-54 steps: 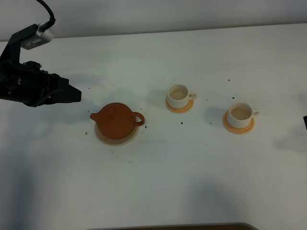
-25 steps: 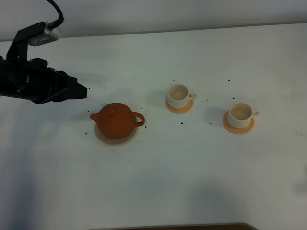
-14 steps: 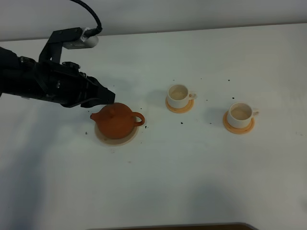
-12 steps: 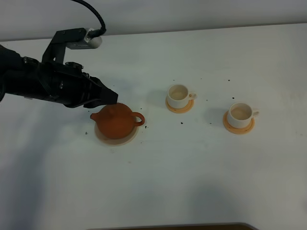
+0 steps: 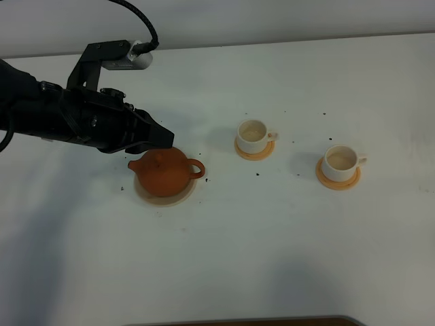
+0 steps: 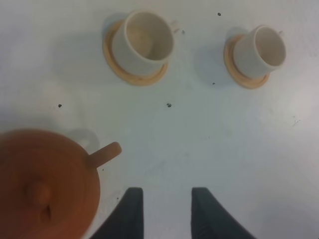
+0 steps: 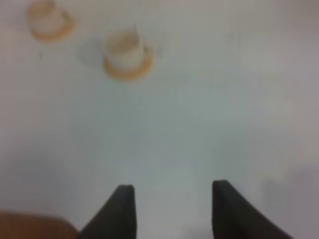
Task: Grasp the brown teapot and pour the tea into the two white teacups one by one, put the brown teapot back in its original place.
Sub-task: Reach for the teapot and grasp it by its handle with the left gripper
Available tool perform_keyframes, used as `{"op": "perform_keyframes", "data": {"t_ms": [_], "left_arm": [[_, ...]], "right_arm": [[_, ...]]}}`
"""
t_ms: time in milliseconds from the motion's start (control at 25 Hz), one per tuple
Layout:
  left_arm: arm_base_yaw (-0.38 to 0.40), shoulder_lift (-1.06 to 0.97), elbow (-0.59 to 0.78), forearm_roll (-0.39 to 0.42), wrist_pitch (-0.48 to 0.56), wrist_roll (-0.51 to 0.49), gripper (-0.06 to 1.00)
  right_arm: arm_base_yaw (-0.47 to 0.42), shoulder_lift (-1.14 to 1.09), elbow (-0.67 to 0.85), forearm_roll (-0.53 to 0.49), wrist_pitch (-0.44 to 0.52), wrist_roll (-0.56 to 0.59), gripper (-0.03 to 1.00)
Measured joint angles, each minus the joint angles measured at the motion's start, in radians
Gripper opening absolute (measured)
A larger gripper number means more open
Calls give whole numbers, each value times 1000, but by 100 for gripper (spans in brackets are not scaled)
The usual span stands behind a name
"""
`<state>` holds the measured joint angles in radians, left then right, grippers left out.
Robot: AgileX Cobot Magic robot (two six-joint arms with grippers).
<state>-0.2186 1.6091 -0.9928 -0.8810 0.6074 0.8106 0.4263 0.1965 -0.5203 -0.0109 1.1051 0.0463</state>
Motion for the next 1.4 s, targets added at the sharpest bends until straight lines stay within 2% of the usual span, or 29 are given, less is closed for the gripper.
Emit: {"op": "perform_keyframes", "data": {"t_ms": [440,800,920,1400], "left_arm": [[0,0,0,0,0,1,28],[0,0,0,0,2,1,28],[0,0,-8,0,7,1,28],[-20,1,-95,-2,61,4,28]], "right_arm": [[-17,-21,4,2,5,3,36],[-275,-144,4,26,6,3,33],[-325,-178,4,26,6,3,32],[-343,-203,4,30,7,3,25]]}}
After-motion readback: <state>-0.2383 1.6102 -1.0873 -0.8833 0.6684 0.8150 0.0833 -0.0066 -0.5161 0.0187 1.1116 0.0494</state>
